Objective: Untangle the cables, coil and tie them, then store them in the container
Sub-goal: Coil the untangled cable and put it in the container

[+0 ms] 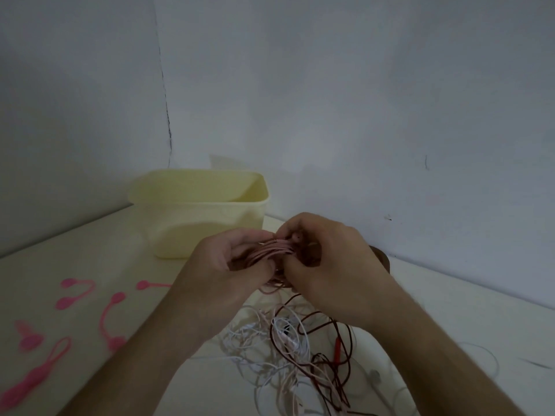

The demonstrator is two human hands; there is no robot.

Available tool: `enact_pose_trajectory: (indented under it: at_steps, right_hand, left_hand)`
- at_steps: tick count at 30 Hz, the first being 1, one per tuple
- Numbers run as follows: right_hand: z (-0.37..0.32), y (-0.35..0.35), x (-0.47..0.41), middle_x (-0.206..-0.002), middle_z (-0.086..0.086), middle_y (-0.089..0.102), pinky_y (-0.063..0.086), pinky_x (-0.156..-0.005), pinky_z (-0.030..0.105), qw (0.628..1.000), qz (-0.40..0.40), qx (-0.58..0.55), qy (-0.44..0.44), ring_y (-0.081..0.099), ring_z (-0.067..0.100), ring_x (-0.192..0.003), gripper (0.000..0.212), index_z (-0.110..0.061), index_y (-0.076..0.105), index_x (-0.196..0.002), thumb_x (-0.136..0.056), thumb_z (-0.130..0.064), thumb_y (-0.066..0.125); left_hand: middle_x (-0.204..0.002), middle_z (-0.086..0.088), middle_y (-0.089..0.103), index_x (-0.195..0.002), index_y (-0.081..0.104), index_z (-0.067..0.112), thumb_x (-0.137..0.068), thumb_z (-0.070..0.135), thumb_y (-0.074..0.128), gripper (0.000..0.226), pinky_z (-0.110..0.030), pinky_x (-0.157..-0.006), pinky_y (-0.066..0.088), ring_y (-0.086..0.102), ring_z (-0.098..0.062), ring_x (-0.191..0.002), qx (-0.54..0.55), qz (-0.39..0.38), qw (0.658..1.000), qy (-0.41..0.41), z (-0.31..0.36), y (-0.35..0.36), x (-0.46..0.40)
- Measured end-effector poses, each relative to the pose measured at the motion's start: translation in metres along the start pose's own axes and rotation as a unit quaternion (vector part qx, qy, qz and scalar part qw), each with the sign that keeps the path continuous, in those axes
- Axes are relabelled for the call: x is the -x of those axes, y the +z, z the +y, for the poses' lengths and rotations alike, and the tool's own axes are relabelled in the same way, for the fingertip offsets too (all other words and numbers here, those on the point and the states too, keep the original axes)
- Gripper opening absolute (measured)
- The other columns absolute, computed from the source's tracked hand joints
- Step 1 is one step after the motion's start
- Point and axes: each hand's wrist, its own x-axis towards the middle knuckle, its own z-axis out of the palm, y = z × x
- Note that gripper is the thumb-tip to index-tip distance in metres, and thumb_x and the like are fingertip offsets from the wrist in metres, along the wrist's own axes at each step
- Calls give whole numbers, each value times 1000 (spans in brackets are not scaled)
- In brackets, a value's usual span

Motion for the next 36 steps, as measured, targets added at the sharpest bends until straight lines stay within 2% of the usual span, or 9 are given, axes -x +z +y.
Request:
enact_pose_trajectory:
  at_steps: [3, 7, 12, 16, 22, 26, 30, 33, 36]
  right_hand:
    - [-2, 1, 1, -81, -10, 74, 56, -67, 26, 998, 1, 62, -12, 69, 8, -76, 15, -31, 71, -103, -93, -20, 70]
    - [1, 3, 1, -79, -7, 69, 55, -63, 34, 999, 11, 27, -16, 66, 13, -69, 13, -32, 67, -98, -94, -20, 69]
    - [2, 8, -2, -105, -8, 59, 58, -77, 22, 999, 38, 27, -3, 66, 8, -85, 11, -31, 70, -92, -93, -20, 73]
    - [4, 11, -2, -80, 1, 74, 64, -69, 51, 997, 1, -69, 39, 74, 22, -71, 9, -21, 69, -89, -96, -16, 68]
    - [-1, 15, -1, -76, 11, 75, 66, -66, 53, 984, -36, -158, 71, 75, 36, -72, 9, -7, 70, -92, -99, -12, 68]
    - [-4, 20, 0, -73, 14, 75, 65, -67, 45, 978, -84, -167, 91, 74, 38, -68, 10, -4, 70, -90, -98, -4, 63]
    - [-4, 26, 0, -74, 12, 77, 66, -69, 51, 980, -79, -151, 99, 76, 35, -68, 6, -3, 68, -94, -97, -4, 63]
    - [-4, 29, 0, -75, 10, 77, 64, -71, 58, 986, -60, -125, 95, 77, 33, -70, 5, -8, 69, -94, -96, -7, 65]
    - [-5, 30, 1, -76, 6, 77, 64, -73, 58, 990, -59, -96, 82, 77, 26, -69, 5, -13, 70, -94, -96, -11, 66]
  left_hand:
    - [-99, 2, 82, -110, 76, 17, -89, -12, 68, 37, -22, -74, 59, 77, -17, -92, -24, 5, 999, 36, 0, 2, 3]
    - [-98, 2, 81, -107, 76, 16, -90, -10, 69, 32, -18, -74, 57, 76, -13, -91, -22, 24, 996, 83, 2, 4, 5]
    - [-100, -3, 80, -108, 77, 16, -91, -5, 73, 27, -24, -81, 58, 76, -19, -96, -23, 41, 991, 126, -4, 1, 0]
    - [-102, -13, 80, -111, 77, 8, -89, -8, 71, 27, -26, -77, 60, 76, -24, -91, 62, -1, 992, 105, -5, -3, -1]
    - [-106, -23, 74, -113, 76, 7, -79, 6, 77, 34, -40, -88, 59, 71, -33, -95, 216, -50, 975, 11, -16, -17, 3]
    - [-85, -14, 63, -121, 67, -1, -79, 21, 87, 51, -48, -85, 54, 59, -33, -87, 310, -125, 942, -18, -22, -26, 7]
    - [-76, -6, 57, -120, 68, -2, -90, 15, 70, 34, -49, -82, 49, 51, -30, -80, 240, -62, 969, -10, -24, -22, 7]
    - [-88, -13, 68, -115, 77, 12, -94, 19, 70, 24, -39, -84, 55, 59, -20, -79, 162, -20, 986, 13, -26, -18, 8]
    - [-94, -16, 74, -110, 79, 14, -98, 19, 66, 18, -45, -87, 58, 62, -25, -82, 129, -3, 991, 31, -27, -13, 11]
